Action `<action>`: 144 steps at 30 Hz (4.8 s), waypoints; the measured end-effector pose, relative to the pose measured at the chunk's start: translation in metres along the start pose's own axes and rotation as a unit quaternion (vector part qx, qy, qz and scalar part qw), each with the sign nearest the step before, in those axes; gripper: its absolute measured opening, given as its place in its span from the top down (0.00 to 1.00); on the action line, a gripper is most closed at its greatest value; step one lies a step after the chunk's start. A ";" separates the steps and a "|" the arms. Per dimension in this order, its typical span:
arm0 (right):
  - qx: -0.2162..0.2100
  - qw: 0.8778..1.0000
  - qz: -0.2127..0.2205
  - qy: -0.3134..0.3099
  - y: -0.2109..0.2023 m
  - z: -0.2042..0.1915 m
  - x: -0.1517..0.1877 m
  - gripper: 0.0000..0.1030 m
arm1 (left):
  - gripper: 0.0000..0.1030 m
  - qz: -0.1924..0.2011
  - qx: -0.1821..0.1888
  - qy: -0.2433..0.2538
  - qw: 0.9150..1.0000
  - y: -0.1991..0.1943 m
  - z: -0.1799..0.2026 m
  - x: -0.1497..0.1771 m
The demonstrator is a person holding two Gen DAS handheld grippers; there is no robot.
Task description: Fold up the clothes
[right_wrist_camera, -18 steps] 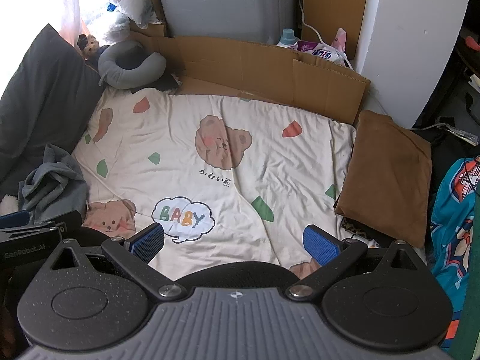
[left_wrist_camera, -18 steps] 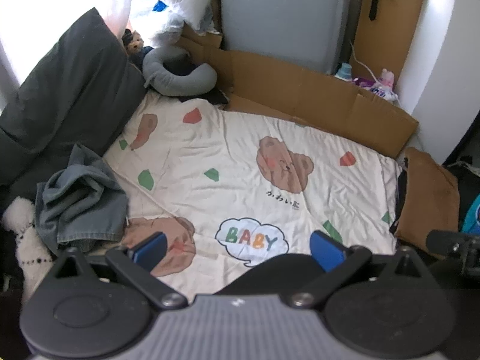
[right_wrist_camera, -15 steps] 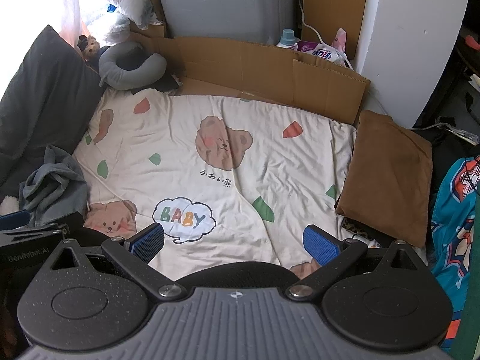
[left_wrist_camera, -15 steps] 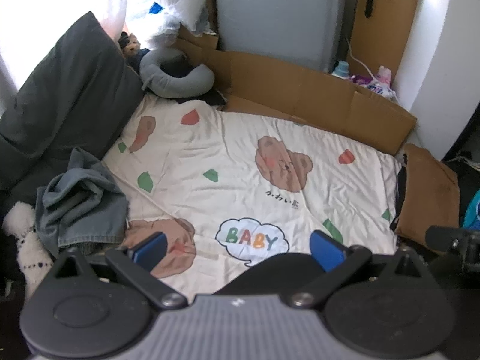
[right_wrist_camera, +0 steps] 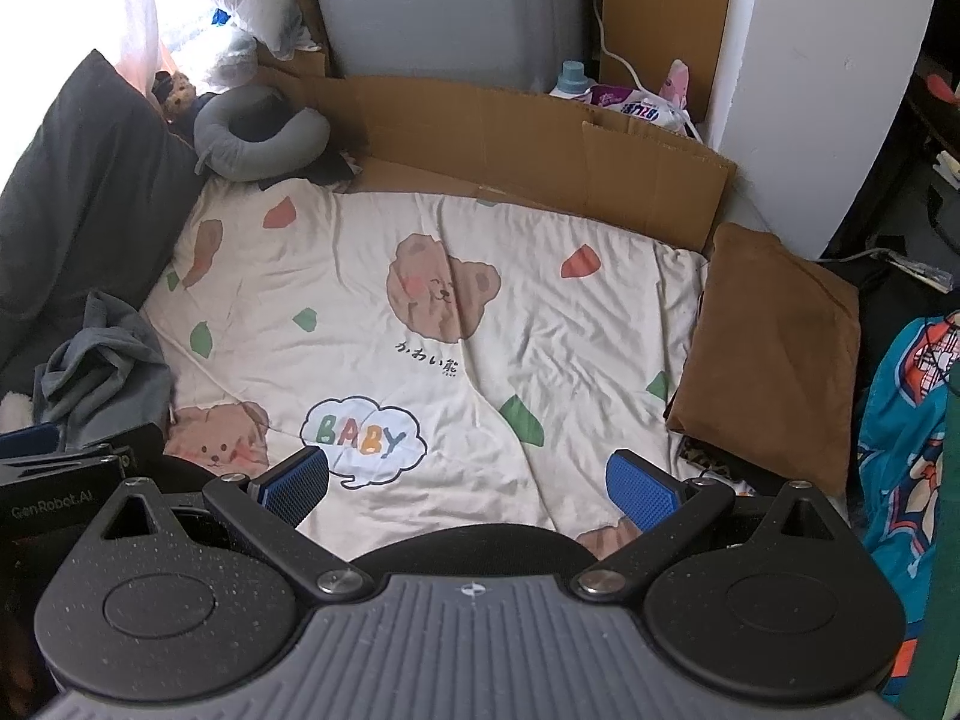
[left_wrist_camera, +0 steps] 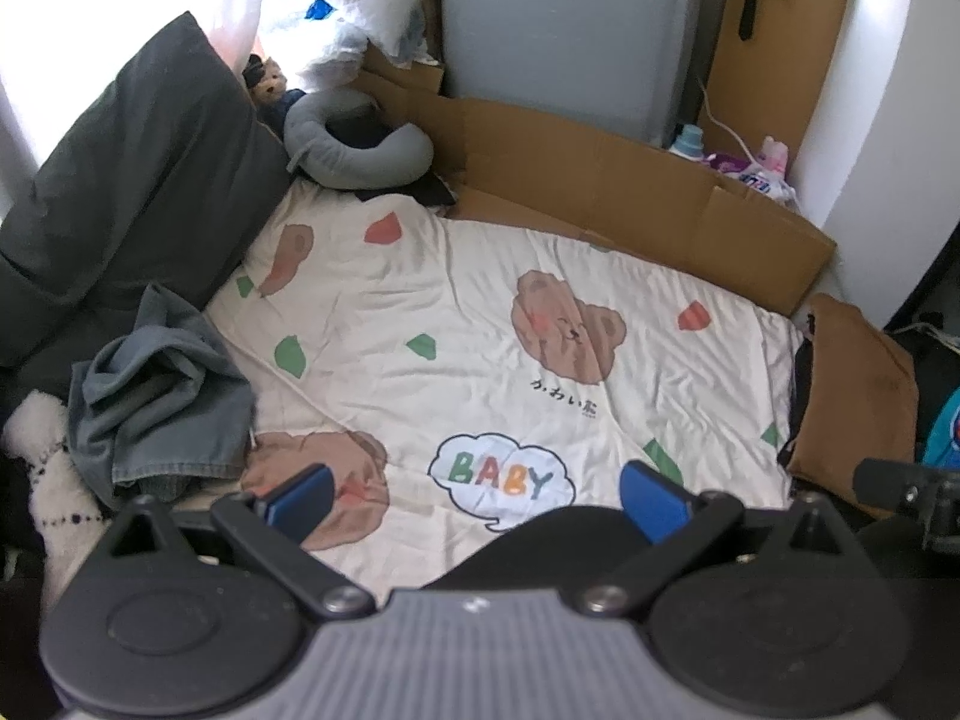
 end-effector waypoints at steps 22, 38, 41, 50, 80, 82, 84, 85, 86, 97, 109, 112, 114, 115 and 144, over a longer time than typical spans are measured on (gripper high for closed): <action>-0.009 1.000 -0.001 0.004 0.001 0.005 -0.001 0.01 | 0.01 -0.001 0.006 -0.010 1.000 0.001 0.007 0.002; -0.004 1.000 0.001 0.004 0.001 0.004 0.001 0.01 | 0.01 -0.010 0.023 -0.016 1.000 0.003 0.005 0.002; -0.005 1.000 0.002 0.004 0.001 0.003 0.003 0.01 | 0.01 -0.008 0.018 -0.015 1.000 0.002 0.007 0.004; 0.002 1.000 0.011 0.007 -0.003 0.002 0.005 0.01 | 0.01 0.006 0.008 -0.018 1.000 -0.004 0.003 0.002; 0.009 1.000 0.022 0.007 -0.018 -0.015 -0.019 0.01 | 0.01 0.007 0.045 -0.040 0.998 0.000 -0.067 -0.034; 0.008 1.000 0.023 0.004 -0.019 -0.019 -0.022 0.01 | 0.01 0.006 0.046 -0.045 0.998 0.001 -0.079 -0.035; 0.007 1.000 0.024 0.001 -0.018 -0.024 -0.025 0.01 | 0.01 0.005 0.045 -0.054 0.998 0.002 -0.092 -0.035; 0.005 1.000 0.024 0.000 -0.018 -0.026 -0.027 0.01 | 0.01 0.005 0.044 -0.059 0.997 0.002 -0.099 -0.036; 0.004 1.000 0.024 -0.001 -0.017 -0.029 -0.029 0.01 | 0.01 0.005 0.041 -0.063 0.997 0.002 -0.106 -0.036; -0.008 0.999 0.020 -0.027 -0.003 -0.061 -0.044 0.01 | 0.02 0.013 0.021 -0.135 0.991 -0.001 -0.191 -0.036; -0.002 1.000 0.028 -0.006 0.027 -0.066 -0.078 0.01 | 0.06 -0.002 -0.024 -0.187 0.982 0.022 -0.256 -0.041; 0.009 0.999 0.031 -0.010 0.032 -0.066 -0.085 0.01 | 0.09 -0.016 -0.031 -0.190 0.981 0.034 -0.264 -0.041; 0.016 0.999 0.032 -0.014 0.034 -0.066 -0.091 0.01 | 0.09 -0.021 -0.035 -0.195 0.980 0.039 -0.269 -0.039; 0.018 0.999 0.032 -0.016 0.036 -0.066 -0.094 0.01 | 0.09 -0.019 -0.030 -0.198 0.979 0.040 -0.271 -0.038; -0.022 0.991 0.024 -0.129 0.139 -0.123 -0.173 0.02 | 0.15 -0.035 -0.028 -0.275 0.960 0.155 -0.349 -0.039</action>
Point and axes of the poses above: each gripper's, at about its wrist camera, not at the fingertips, and y roughly the way its jaws point, z to its right, x to its underside, the point moved 1 cm from there along y, roughly the way its jaws point, and after that the axes turned 14 degrees about -z, right-handed, at the moved point
